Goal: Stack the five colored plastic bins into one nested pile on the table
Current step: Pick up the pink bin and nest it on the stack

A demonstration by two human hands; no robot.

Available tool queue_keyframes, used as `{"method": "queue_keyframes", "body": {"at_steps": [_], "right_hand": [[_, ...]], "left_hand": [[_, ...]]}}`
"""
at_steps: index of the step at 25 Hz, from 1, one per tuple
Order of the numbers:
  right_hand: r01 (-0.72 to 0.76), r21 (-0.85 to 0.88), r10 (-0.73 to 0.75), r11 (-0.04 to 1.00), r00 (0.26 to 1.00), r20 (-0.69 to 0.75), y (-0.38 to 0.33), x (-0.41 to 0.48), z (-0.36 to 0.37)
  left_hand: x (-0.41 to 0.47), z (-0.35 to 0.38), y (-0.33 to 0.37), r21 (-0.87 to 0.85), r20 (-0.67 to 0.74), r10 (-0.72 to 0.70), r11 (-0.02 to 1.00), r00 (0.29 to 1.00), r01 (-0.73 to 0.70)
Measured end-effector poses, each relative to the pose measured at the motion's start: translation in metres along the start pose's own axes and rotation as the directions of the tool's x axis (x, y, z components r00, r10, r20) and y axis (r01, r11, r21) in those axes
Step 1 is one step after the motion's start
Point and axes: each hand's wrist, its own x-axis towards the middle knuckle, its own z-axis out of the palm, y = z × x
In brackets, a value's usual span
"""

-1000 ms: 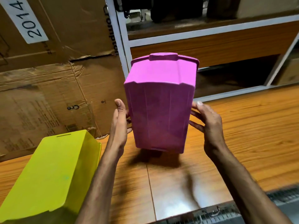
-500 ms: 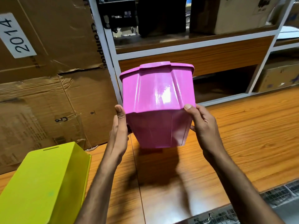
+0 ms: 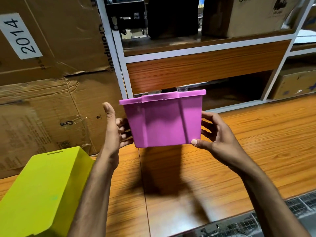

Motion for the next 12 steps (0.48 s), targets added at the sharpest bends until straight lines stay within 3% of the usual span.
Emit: {"method": "queue_keyframes", "body": {"at_steps": [4,9,12], "right_hand": [[0.055,-0.164,-0.056,0.985,0.998,-0.004,0.011,-0.001,-0.005],[0.132,-0.255,-0.144,0.958,0.989,-0.03,0.023,-0.005,-0.002],[0.13,-0.14,-0.136,0.982,0.99,-0.036,0.022,-0.003,-0.007]], "left_hand": [[-0.002,0.007,0.004,0.123,-0.059,0.02,0.992,0.998,-0.012],[-0.004,0.009,0.004,0.061,-0.061,-0.065,0.996,0.996,0.069],[-0.004,0.016,0.0,0.033,-0.079,-0.021,0.999,0.997,0.023]]}}
